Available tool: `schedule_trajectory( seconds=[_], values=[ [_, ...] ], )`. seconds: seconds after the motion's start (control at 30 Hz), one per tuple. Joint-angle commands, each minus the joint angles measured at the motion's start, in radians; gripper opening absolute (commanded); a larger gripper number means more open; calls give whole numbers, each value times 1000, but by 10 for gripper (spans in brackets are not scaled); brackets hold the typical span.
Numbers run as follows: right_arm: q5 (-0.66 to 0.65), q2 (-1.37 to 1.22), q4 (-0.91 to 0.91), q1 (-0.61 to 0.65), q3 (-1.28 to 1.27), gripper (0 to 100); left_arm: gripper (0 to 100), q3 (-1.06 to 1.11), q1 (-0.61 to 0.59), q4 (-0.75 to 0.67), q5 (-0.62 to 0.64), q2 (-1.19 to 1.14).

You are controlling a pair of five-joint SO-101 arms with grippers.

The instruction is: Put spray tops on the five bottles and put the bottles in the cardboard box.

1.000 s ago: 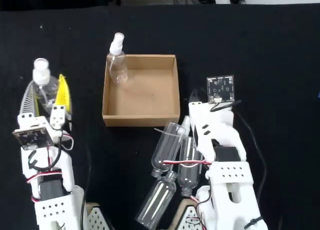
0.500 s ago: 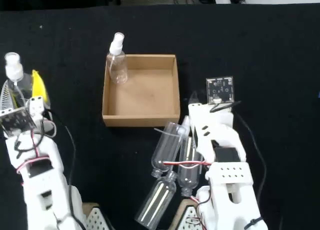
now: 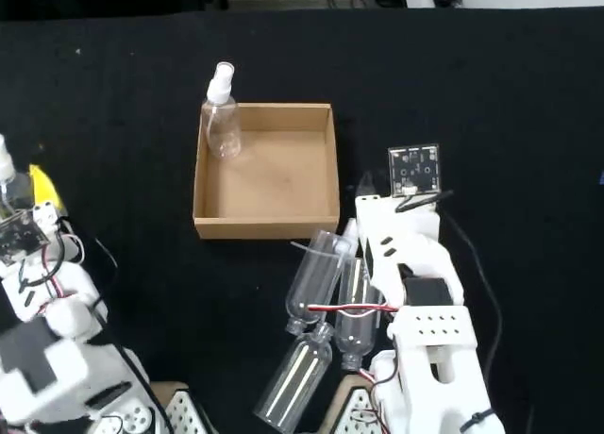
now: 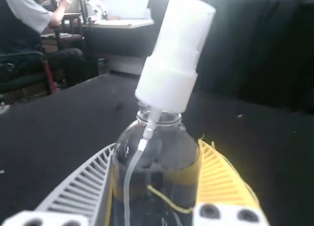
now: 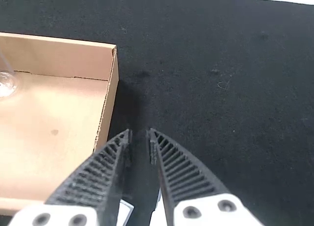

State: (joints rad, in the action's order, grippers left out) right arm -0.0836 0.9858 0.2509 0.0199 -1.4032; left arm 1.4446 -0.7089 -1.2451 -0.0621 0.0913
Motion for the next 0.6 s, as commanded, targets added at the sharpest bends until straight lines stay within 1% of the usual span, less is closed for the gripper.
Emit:
schedule_trajectory(
  seconds=[0.0, 0.17, 0.37, 0.5, 0.57],
  values=[
    [-6, 16, -34, -23, 5, 44, 51, -76, -47, -176, 6, -187],
    [-6, 18, -34, -23, 5, 44, 52, -102, -50, -298, 6, -350],
    [-8, 18, -34, -25, 5, 44, 52, -120, -50, -399, 6, -465],
    [-8, 18, -34, -25, 5, 44, 53, -114, -51, -422, 6, -499],
    [-8, 18, -34, -25, 5, 44, 87, -114, -58, -422, 6, -509]
  ],
)
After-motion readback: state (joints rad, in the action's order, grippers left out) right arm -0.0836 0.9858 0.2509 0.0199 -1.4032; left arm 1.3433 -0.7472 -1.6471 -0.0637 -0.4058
